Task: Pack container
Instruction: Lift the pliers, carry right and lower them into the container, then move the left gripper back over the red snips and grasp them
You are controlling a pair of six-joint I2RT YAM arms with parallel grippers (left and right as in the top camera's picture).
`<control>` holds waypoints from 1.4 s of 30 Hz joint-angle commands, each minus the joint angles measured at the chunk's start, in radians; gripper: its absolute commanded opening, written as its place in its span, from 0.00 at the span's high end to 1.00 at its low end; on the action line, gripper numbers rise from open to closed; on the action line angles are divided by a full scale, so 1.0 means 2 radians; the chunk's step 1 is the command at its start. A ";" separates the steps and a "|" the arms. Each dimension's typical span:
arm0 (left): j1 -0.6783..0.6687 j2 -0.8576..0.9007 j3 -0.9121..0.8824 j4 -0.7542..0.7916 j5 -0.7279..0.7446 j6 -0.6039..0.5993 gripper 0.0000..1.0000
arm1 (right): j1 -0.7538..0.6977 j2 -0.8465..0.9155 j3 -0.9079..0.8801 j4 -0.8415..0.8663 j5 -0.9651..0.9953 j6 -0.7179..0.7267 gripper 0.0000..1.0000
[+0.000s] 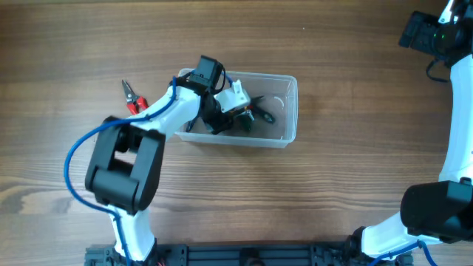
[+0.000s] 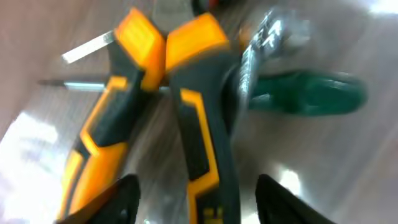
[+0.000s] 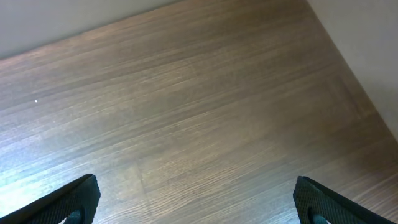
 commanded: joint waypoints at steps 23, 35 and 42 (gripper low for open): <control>0.040 -0.285 -0.008 0.013 0.023 -0.211 0.00 | 0.001 0.002 0.002 0.001 0.000 0.009 0.00; 0.236 -0.236 -0.008 -0.141 -0.172 -0.586 0.00 | 0.001 0.002 0.002 0.001 -0.001 0.009 0.00; 0.306 -0.090 -0.008 -0.140 -0.075 -0.610 0.00 | 0.001 0.002 0.002 0.001 -0.001 0.009 0.00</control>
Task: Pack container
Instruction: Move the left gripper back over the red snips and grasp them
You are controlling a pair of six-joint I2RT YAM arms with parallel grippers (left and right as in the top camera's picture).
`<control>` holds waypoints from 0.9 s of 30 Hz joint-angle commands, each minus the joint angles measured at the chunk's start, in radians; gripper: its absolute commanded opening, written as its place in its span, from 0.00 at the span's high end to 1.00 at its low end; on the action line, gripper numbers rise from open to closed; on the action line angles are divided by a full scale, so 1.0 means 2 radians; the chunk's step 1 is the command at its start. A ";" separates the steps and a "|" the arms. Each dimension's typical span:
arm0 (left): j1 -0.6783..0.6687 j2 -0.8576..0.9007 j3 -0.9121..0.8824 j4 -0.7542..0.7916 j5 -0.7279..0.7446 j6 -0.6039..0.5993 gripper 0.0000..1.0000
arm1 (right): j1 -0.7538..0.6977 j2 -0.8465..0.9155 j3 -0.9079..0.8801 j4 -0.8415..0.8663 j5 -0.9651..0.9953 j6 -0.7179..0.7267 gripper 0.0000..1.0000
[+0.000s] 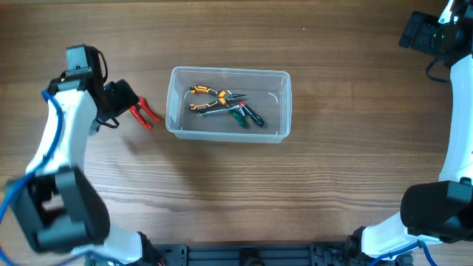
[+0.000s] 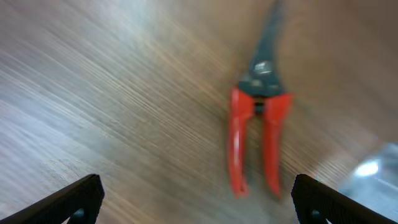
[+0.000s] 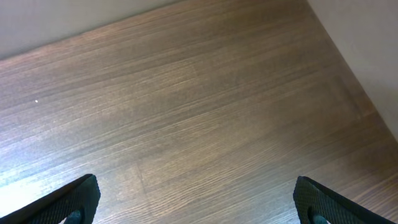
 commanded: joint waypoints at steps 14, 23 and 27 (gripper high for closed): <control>0.020 0.093 -0.002 0.024 0.121 -0.028 0.59 | 0.001 0.002 0.002 0.000 0.000 0.009 0.00; 0.003 0.093 -0.002 0.037 0.084 -0.051 0.51 | 0.001 0.002 0.002 0.000 0.000 0.009 0.00; -0.013 0.093 -0.002 0.053 0.083 -0.050 0.50 | 0.001 0.002 0.002 0.000 -0.001 0.009 0.00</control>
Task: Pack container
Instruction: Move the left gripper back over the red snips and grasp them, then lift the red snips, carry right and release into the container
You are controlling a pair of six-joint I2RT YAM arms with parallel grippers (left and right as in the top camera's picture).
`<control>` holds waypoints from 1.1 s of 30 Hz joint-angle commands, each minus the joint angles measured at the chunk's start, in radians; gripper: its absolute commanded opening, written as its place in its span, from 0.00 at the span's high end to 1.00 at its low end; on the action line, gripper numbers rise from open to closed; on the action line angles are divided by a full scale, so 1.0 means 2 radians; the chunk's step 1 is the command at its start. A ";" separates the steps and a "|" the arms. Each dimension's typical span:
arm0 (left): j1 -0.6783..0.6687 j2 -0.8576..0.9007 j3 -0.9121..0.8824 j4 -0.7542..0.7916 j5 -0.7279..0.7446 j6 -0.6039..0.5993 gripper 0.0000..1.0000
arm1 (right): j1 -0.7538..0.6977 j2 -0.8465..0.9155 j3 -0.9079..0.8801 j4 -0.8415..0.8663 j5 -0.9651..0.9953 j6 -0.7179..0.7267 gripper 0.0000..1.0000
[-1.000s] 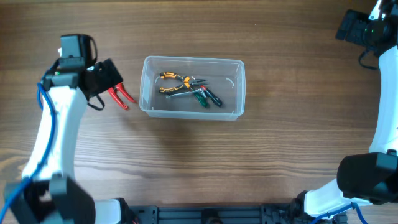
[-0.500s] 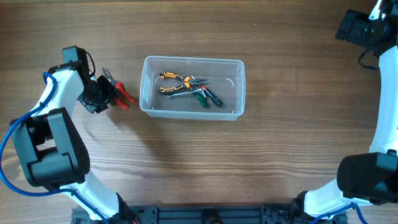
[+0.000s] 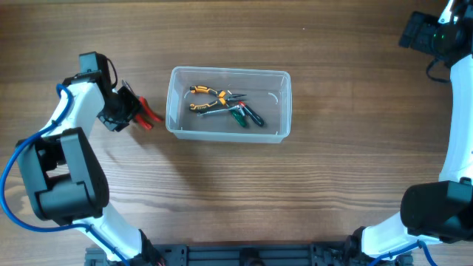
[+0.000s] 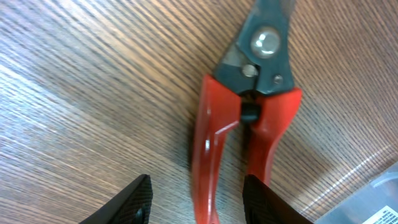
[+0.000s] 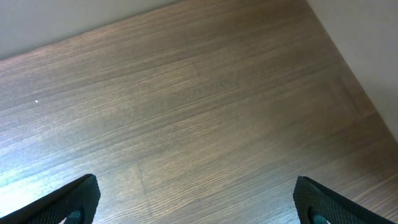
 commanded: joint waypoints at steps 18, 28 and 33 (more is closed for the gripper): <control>-0.020 0.028 -0.001 0.002 -0.044 -0.020 0.51 | 0.001 0.002 0.002 0.000 -0.001 0.009 0.00; -0.020 0.050 -0.001 0.023 -0.059 -0.020 0.50 | 0.001 0.002 0.002 0.000 -0.001 0.009 0.00; -0.020 0.050 -0.001 0.028 -0.059 -0.020 0.79 | 0.001 0.002 0.002 0.000 -0.001 0.009 0.00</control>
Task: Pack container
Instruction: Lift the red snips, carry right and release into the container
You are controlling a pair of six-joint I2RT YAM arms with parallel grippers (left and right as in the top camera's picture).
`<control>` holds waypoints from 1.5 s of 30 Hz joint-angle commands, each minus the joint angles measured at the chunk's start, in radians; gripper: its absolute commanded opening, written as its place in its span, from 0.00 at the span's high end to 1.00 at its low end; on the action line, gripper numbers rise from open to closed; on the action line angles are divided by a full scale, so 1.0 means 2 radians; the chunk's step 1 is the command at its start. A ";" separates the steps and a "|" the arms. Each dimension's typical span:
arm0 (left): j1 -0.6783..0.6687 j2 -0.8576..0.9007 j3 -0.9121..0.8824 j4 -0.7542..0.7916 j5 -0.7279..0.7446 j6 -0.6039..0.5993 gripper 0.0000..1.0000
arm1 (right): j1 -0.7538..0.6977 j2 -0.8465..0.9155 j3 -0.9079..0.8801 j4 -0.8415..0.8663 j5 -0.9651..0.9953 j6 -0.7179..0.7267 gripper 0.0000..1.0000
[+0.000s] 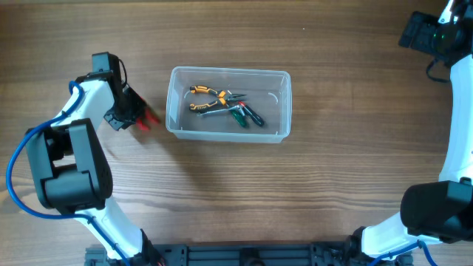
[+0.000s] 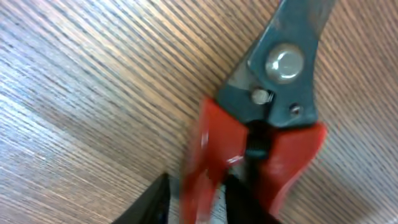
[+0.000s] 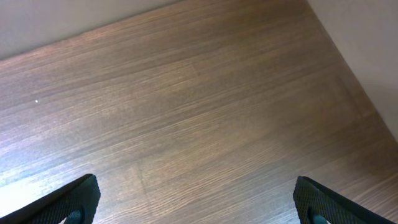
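Red-handled pliers (image 2: 283, 93) lie on the wooden table just left of the clear plastic container (image 1: 222, 137); in the overhead view only their red handles (image 1: 147, 118) show beside the wrist. My left gripper (image 2: 198, 202) is down on them, its two dark fingers closed around one red handle, which looks blurred. The container holds orange-handled pliers (image 1: 211, 94) and a green-handled tool (image 1: 240, 114). My right gripper (image 3: 199, 208) stands open over bare table, far off at the back right.
The right arm (image 1: 443, 89) runs along the table's right edge. The left arm's base (image 1: 70, 177) sits at the front left. Bare wooden table (image 1: 332, 185) surrounds the container.
My left gripper's fingers have drawn together from straddling the red handles to clasping one handle. The wrist shifted slightly towards the container. The right arm has not moved.
My left gripper was first inside the container, over the orange pliers and green tool. Then it was out at the left, open above the red pliers on the table. It came down close over their handles, and now grips one handle.
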 commanded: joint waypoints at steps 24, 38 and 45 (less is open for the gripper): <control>-0.010 -0.208 0.077 -0.002 0.000 0.065 0.96 | 0.001 0.002 0.002 0.000 0.000 0.009 0.00; -0.219 -0.238 0.077 -0.016 0.074 0.276 0.96 | 0.001 0.002 0.002 0.001 -0.001 0.009 0.00; -0.262 -0.194 0.077 -0.055 0.075 0.393 0.96 | 0.001 0.002 0.002 0.001 -0.001 0.009 0.00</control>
